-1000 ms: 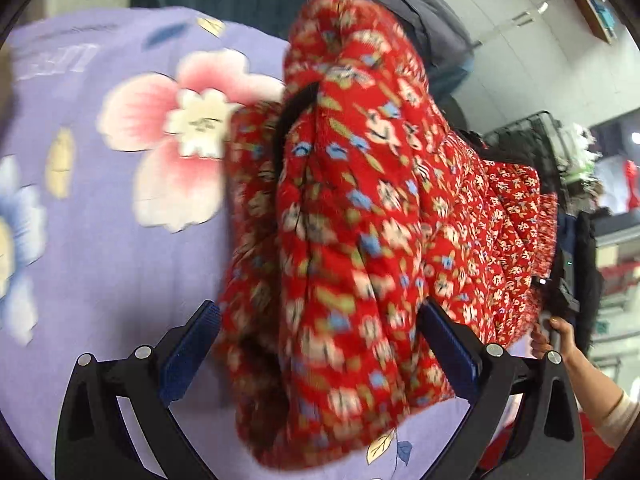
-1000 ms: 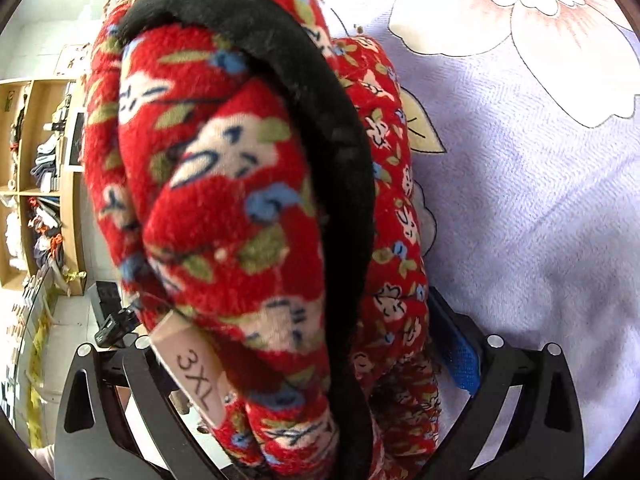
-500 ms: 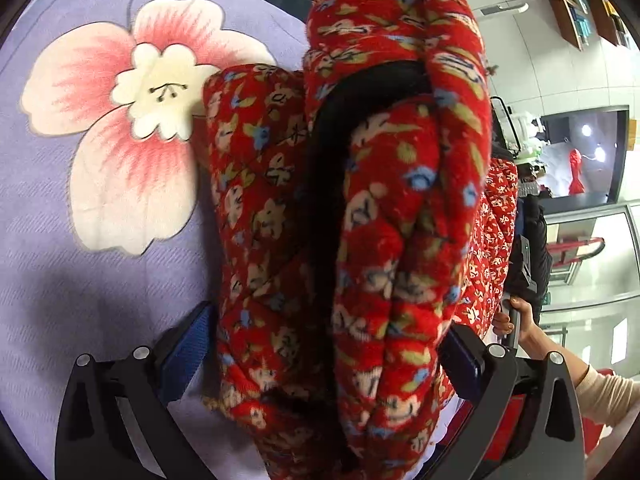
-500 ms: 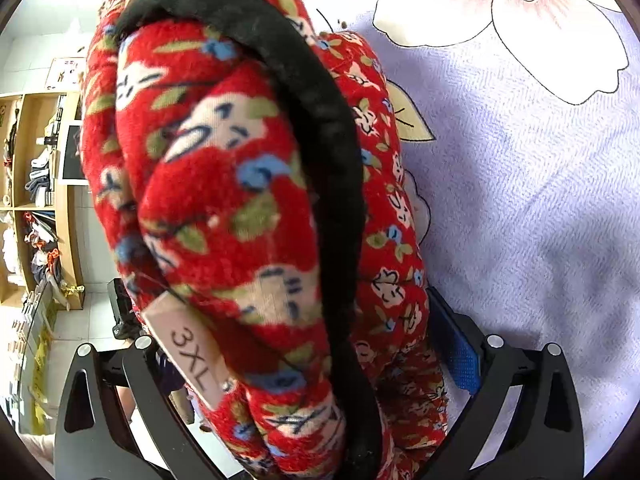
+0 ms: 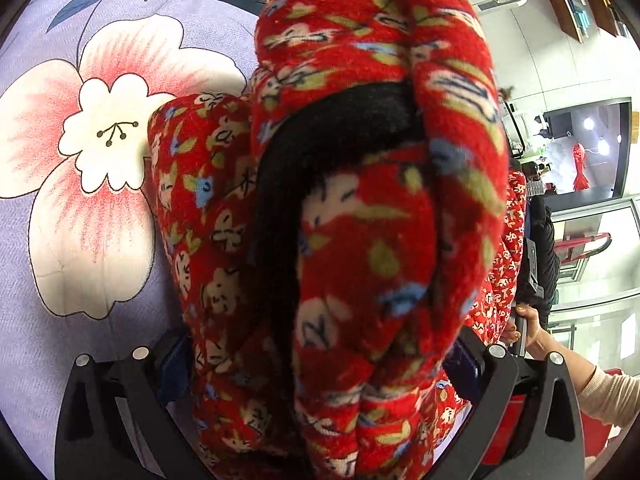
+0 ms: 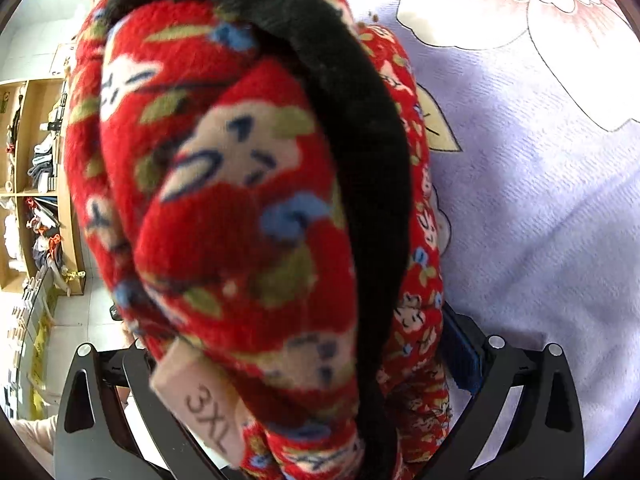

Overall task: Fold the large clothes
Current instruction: 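Grasp the folded jacket edge with both grippers and lift it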

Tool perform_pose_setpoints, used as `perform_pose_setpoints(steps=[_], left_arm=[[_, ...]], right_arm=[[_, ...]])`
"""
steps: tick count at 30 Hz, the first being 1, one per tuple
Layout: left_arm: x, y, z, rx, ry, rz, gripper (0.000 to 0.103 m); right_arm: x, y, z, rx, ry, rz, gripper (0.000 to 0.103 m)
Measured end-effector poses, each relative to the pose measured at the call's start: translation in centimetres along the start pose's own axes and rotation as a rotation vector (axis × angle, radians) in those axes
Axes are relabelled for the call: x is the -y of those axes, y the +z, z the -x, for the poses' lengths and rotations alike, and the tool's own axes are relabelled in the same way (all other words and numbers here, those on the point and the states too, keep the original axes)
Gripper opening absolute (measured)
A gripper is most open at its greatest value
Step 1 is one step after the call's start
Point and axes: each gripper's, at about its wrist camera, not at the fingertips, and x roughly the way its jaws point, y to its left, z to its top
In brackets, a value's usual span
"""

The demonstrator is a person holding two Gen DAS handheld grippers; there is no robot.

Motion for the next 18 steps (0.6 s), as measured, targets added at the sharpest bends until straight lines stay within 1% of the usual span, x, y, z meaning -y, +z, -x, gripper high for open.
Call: perform_pose_setpoints(steps=[2,4,6,7,8,9,11,12,15,17,18], left_arm=[[0.4,0.4,-0.4,-0.004,0.018,0.005,0.098],[1.9,0.7,-1.2,-0.003,0.047,0.001,0.098],[2.8,0.8,-1.4,0.009,0.074,-0.004,0.097],[3.3,0.7,-1.3,0.017,0.089,-0.005,0.093],[3.9,0.6,-1.2,0.024,0.098,-0.012,0.086],[4.6,0.5,-1.1,0.031,0.112,-0.022,0.083],[5.9,0.5,-0.7,0.036,0.152,-0.039,0.072],[6.5,0.4,-0.6,0.037,0.171,-0.046,0.071],[9.0,0.4,-0.4,0.048,0.230,-0.085,0.059],[10.3,0.5,-0.4,0.061,0.245,-0.110,0.051],[11.1,0.3,-0.1,0.070,0.247,-0.126,0.049]], right_arm=[[-0.2,0.0,0.1,0.015,-0.007,0.004,0.098],[-0.5,-0.1,0.2,0.030,-0.019,0.007,0.093],[-0.5,-0.4,0.5,0.035,-0.005,0.000,0.080],[-0.4,-0.4,0.8,0.038,-0.002,-0.002,0.076],[-0.4,-0.5,1.1,0.042,-0.001,-0.003,0.071],[-0.6,-0.6,1.4,0.046,-0.004,0.001,0.065],[-1.1,-0.8,2.0,0.047,-0.016,0.010,0.059],[-1.5,-0.9,2.2,0.047,-0.028,0.018,0.056],[-3.3,-1.2,3.3,0.051,-0.049,0.038,0.049],[-4.4,-1.5,4.2,0.048,-0.066,0.071,0.047],[-5.1,-1.7,4.8,0.044,-0.071,0.090,0.045]])
